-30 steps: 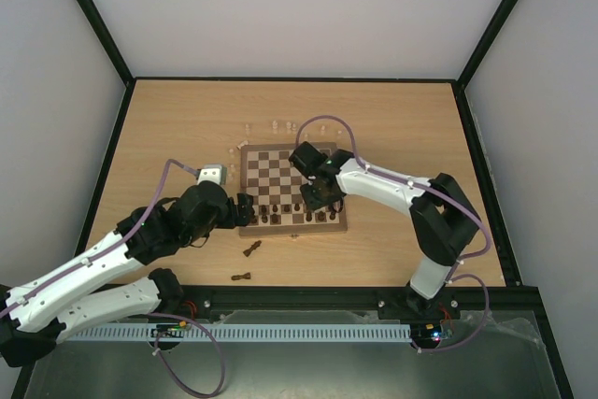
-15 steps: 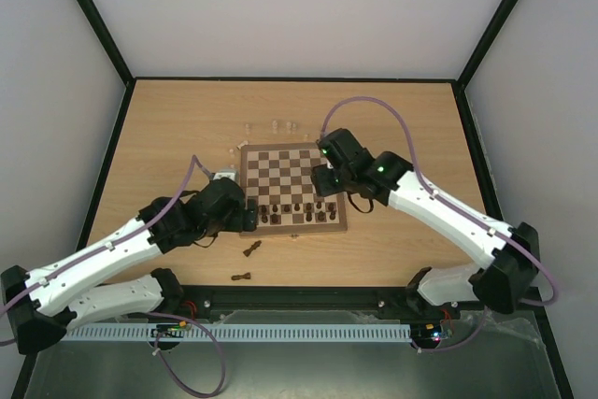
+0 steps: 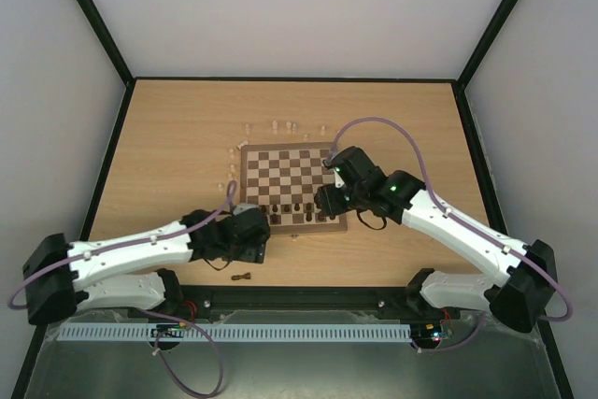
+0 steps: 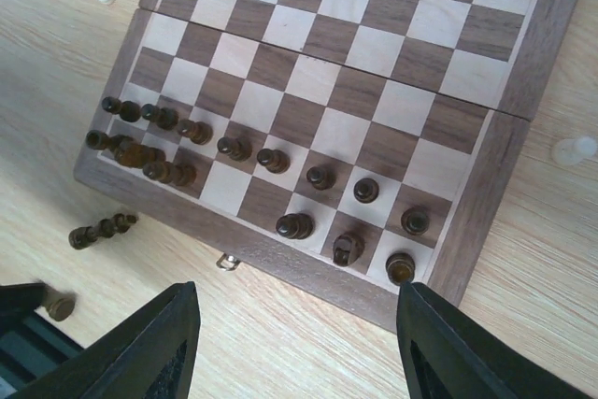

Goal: Set up the chess pieces on the board
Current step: Pick up the chess piece at the center of the board.

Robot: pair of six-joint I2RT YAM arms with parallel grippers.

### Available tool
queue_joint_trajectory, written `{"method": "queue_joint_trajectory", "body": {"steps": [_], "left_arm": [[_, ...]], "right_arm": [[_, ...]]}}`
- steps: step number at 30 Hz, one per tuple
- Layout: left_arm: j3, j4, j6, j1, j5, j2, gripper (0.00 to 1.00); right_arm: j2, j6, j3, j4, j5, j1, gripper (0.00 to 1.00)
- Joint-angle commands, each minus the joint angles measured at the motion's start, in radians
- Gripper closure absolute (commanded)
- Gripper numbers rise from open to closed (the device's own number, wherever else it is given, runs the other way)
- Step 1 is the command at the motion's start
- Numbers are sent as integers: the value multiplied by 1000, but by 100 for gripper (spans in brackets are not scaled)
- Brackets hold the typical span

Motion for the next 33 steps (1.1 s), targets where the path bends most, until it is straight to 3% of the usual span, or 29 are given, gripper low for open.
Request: {"method": "queue_joint_trajectory", "body": {"steps": [1, 11, 22, 33], "left_arm": [[-67, 88, -70, -40, 25, 84, 18], [-168, 246, -52, -34, -13, 161, 30], [-212, 307, 11, -1, -31, 194, 39], [-254, 325, 21, -5, 38, 160, 73]], "right_arm": [[-44, 0, -29, 18, -51, -4, 41], [-55, -12, -33, 20, -80, -3, 41], [-42, -10, -32, 21, -70, -4, 41], [-28, -6, -32, 14, -47, -3, 41]]}}
